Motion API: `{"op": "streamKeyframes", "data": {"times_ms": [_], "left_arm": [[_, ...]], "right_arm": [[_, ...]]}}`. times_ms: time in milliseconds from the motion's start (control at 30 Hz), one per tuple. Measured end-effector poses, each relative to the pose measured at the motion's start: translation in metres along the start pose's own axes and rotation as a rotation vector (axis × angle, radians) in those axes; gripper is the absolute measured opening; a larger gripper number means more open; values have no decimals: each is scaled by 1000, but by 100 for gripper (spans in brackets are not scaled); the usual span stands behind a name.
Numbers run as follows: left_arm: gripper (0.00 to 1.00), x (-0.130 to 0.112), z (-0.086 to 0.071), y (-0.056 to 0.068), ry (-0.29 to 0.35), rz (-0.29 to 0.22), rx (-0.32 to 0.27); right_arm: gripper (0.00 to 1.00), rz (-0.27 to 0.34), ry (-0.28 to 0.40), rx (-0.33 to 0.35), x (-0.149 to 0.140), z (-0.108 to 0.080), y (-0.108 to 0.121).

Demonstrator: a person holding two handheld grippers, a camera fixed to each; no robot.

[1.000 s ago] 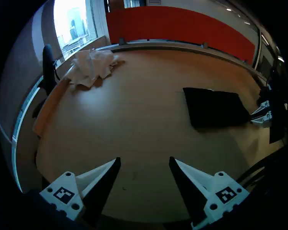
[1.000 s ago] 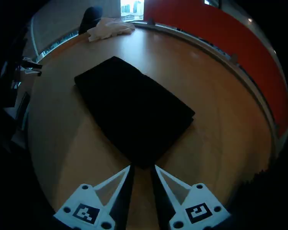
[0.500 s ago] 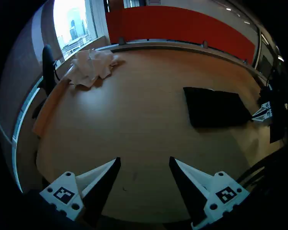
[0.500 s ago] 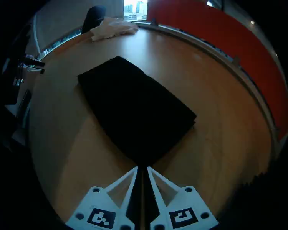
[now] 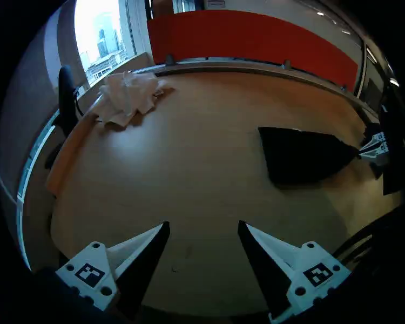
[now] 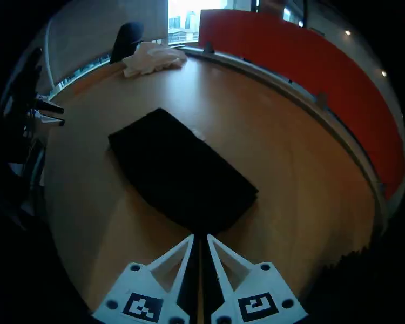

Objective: Fold towel

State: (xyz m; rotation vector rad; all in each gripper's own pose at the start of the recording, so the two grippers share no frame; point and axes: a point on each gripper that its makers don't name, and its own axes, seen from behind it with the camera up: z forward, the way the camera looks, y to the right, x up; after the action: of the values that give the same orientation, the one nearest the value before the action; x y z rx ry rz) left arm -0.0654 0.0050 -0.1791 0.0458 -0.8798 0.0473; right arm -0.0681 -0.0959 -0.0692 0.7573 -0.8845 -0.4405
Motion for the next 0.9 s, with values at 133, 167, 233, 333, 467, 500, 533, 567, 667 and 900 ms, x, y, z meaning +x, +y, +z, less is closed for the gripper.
{"op": "streamKeyframes", "data": {"times_ms": [133, 167, 233, 333, 467, 500, 533, 567, 667, 900], "left_arm": [[94, 2, 0, 1, 3, 1, -2], [94, 3, 0, 1, 4, 1, -3], [94, 4, 0, 2, 6, 3, -4], [94, 5, 0, 3, 8, 4, -7], [94, 7, 0, 4, 11, 5, -9], [94, 7, 0, 4, 12, 5, -9], [94, 7, 0, 3, 12, 5, -9], [94, 8, 0, 3, 12, 5, -9], [94, 8, 1, 3, 12, 6, -9], [93, 9, 1, 4, 13, 6, -10]], "right_arm": [[12, -12, 37, -20, 20, -11, 6], [12, -18, 46, -26, 25, -15, 8], [12, -29, 56, -36, 32, -20, 11], [12, -42, 70, -51, 41, -28, 16], [12, -51, 93, -68, 53, -37, 21], [11, -53, 98, -71, 56, -39, 22], [11, -54, 102, -75, 57, -41, 24], [11, -55, 106, -78, 60, -43, 25], [11, -64, 110, -88, 63, -47, 28], [11, -76, 115, -102, 66, -53, 34]]}}
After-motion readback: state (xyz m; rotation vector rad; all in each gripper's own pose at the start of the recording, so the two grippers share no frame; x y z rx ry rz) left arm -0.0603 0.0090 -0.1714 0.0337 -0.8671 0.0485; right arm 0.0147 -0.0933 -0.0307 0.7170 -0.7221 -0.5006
